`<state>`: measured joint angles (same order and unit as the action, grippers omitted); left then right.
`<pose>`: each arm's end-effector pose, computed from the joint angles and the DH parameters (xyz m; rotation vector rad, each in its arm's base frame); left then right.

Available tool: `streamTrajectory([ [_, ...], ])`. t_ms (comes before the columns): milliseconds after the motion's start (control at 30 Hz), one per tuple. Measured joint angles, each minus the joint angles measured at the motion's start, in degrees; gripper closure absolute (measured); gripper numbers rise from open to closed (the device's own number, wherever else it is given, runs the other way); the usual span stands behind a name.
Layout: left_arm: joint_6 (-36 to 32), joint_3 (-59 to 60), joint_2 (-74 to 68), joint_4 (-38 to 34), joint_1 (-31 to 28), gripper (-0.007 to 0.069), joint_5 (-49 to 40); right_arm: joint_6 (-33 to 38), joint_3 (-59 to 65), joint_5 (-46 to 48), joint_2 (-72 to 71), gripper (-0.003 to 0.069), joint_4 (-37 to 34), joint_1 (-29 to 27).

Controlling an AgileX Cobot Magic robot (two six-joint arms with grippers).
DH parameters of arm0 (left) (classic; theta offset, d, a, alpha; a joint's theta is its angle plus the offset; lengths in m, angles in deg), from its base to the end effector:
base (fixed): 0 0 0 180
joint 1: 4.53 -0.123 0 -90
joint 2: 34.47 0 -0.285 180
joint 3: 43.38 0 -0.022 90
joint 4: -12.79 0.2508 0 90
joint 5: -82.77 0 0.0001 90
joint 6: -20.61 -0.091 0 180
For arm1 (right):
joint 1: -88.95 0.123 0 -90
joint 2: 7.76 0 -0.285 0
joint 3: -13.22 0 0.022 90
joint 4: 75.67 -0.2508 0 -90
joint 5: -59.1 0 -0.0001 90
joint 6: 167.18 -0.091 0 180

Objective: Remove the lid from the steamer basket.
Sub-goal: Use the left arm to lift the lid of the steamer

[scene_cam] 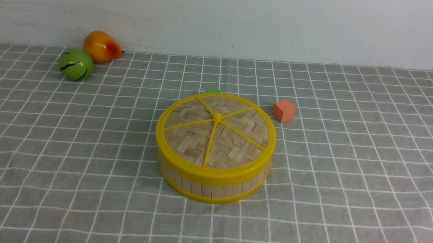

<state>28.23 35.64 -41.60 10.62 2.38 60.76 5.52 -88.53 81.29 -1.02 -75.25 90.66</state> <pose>0.0519 -0.0076 0.1687 -0.0352 1.8926 -0.2106 0.0518 0.0013 0.1733 0.0868 1.8698 0.1012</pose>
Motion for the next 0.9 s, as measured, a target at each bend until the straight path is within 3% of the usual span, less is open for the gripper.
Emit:
streamTrajectory([
  [467,0.0,0.0,0.0,0.0,0.0,0.0386,2.3,0.0,0.0,0.0,0.0,0.0414,0.0,0.0],
  [900,0.1,0.0,0.0,-0.1,0.0,0.0386,46.9,0.0,0.0,0.0,0.0,0.0418,0.0,0.0],
])
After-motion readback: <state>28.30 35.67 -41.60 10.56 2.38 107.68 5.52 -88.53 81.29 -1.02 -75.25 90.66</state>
